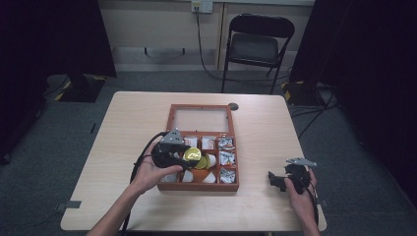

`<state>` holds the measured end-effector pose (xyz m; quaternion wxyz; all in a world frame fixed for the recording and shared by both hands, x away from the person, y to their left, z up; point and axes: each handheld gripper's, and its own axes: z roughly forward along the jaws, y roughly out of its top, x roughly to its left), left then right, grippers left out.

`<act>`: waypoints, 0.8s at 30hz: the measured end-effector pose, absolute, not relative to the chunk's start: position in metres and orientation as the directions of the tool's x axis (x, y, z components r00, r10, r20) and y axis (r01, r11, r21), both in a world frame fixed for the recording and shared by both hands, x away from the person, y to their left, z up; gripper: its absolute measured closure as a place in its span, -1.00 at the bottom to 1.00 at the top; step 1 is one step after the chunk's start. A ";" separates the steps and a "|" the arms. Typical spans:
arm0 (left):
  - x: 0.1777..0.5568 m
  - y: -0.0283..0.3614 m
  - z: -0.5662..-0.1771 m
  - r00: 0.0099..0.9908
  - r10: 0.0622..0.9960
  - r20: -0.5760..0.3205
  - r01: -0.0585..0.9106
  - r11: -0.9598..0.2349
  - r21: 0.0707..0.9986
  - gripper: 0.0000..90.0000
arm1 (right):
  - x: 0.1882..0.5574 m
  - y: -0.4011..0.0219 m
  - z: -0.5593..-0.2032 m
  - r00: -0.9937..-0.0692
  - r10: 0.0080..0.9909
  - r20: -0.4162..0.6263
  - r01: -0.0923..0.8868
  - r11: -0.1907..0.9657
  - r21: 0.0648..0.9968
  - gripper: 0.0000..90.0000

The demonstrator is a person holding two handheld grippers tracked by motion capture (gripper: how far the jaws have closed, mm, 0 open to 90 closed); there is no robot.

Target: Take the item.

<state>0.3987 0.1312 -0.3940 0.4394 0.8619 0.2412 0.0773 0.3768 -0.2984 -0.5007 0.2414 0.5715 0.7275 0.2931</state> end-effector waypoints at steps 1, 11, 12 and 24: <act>0.399 0.132 -0.393 0.871 0.485 -0.078 0.348 -0.497 0.795 -0.15 | 0.377 -0.298 -0.501 -0.230 0.973 -0.016 0.690 0.175 0.703 -1.00; 0.402 0.153 -0.384 0.854 0.514 -0.082 0.355 -0.460 0.814 -0.15 | 0.377 -0.298 -0.501 -0.230 0.973 -0.016 0.690 0.175 0.702 -1.00; 0.403 0.155 -0.383 0.851 0.519 -0.085 0.357 -0.452 0.818 -0.15 | 0.377 -0.298 -0.501 -0.230 0.973 -0.016 0.690 0.175 0.702 -1.00; 0.405 0.179 -0.371 0.823 0.561 -0.085 0.359 -0.399 0.844 -0.15 | 0.377 -0.298 -0.501 -0.230 0.973 -0.016 0.690 0.175 0.702 -1.00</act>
